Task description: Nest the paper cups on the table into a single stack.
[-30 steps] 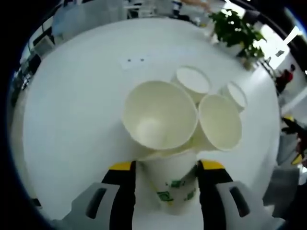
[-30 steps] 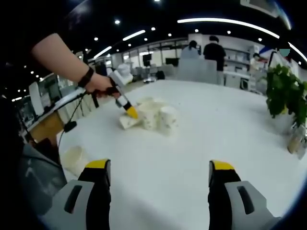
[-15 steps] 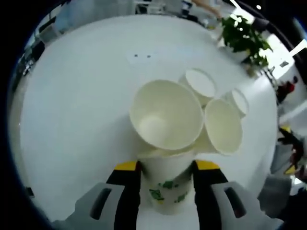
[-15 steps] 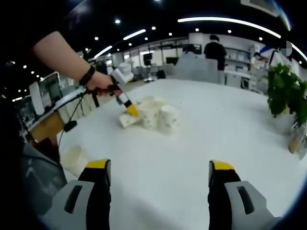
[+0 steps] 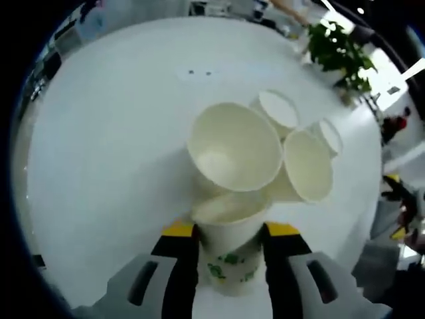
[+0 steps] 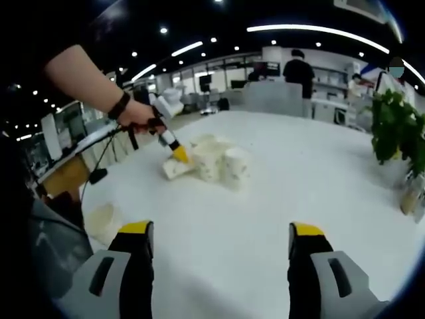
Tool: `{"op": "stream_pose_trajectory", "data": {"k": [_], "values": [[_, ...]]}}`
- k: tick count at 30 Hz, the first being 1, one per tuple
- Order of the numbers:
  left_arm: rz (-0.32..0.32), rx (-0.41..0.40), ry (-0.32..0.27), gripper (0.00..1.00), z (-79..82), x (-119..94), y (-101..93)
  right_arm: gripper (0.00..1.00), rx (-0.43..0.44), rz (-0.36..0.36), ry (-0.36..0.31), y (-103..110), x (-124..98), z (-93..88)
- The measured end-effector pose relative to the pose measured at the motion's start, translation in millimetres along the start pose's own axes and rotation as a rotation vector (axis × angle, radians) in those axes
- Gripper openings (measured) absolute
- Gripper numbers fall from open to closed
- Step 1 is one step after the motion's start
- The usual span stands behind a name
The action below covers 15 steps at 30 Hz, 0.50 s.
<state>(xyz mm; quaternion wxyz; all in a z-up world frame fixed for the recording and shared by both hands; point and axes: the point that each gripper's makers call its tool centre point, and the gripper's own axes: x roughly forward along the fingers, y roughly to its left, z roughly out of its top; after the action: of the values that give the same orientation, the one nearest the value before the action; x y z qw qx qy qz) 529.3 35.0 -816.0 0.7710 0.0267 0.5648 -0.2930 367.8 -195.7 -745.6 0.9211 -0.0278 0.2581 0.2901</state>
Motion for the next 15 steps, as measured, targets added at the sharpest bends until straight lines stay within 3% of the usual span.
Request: {"op": "stream_pose_trajectory", "data": {"k": [15], "values": [[-0.019,-0.018,-0.028,0.35,-5.1,-13.9,-7.9,0.81,-0.006,0.005,-0.004,5.3,-1.1,5.1]]}}
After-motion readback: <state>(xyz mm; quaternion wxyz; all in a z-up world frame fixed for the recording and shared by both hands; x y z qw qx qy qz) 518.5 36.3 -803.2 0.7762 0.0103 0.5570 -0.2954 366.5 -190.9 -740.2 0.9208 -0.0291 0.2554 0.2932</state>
